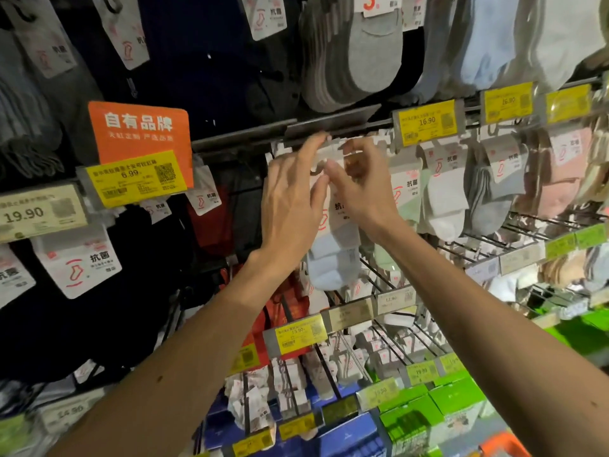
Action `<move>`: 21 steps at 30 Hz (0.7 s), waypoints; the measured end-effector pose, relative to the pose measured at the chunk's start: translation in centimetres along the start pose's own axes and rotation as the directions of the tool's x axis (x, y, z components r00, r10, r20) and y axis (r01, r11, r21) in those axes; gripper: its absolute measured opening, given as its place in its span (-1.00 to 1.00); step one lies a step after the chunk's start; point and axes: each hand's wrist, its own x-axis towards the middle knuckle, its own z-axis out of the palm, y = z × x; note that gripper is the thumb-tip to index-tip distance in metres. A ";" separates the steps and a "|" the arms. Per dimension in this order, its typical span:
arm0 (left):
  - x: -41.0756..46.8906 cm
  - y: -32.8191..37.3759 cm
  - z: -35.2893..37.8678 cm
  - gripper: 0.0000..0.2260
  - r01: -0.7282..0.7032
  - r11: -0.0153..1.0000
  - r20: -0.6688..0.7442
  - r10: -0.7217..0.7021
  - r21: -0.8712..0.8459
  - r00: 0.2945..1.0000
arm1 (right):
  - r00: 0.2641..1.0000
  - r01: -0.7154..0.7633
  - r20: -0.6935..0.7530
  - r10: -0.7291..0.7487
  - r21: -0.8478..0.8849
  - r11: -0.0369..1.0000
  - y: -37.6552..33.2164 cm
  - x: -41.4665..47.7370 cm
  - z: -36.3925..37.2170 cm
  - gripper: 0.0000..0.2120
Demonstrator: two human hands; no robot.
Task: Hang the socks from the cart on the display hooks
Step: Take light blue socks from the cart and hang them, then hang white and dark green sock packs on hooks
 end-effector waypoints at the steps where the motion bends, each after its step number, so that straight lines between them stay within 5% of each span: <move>1: 0.0 -0.4 0.1 -0.56 -0.027 0.999 0.003 0.027 0.023 1.000 | 1.000 0.010 0.012 -0.010 -0.010 1.000 0.1 0.0 -0.1 -0.81; 8: -0.5 -1.1 -0.1 -0.51 -0.095 0.990 0.081 0.087 0.107 0.993 | 0.998 0.000 0.055 0.006 -0.111 0.994 0.3 -1.0 -1.0 -0.83; 11: -2.5 -1.3 -1.0 -0.49 -0.056 0.992 0.205 0.032 0.109 0.978 | 0.997 -0.033 0.063 0.046 -0.201 0.979 0.1 -3.3 -1.8 -0.65; 15: -7.0 -0.3 -3.6 -0.79 -0.010 0.999 0.299 0.019 -0.032 0.954 | 0.991 -0.131 -0.009 0.134 -0.276 0.952 0.4 -9.8 -4.7 -0.80; 16: -8.3 0.3 -4.3 -0.86 0.026 0.996 0.350 0.006 -0.087 0.937 | 0.987 -0.162 -0.023 0.162 -0.280 0.946 0.5 -12.2 -5.5 -0.88; 19: -12.1 2.8 -5.7 -0.67 0.121 0.960 0.539 0.035 -0.252 0.842 | 0.923 -0.382 -0.090 0.373 -0.307 0.872 1.2 -21.7 -8.3 -0.84; 21: -15.0 4.8 -5.6 -0.58 0.120 0.940 0.687 0.143 -0.320 0.712 | 0.832 -0.551 -0.158 0.532 -0.339 0.762 1.6 -29.7 -10.2 -0.78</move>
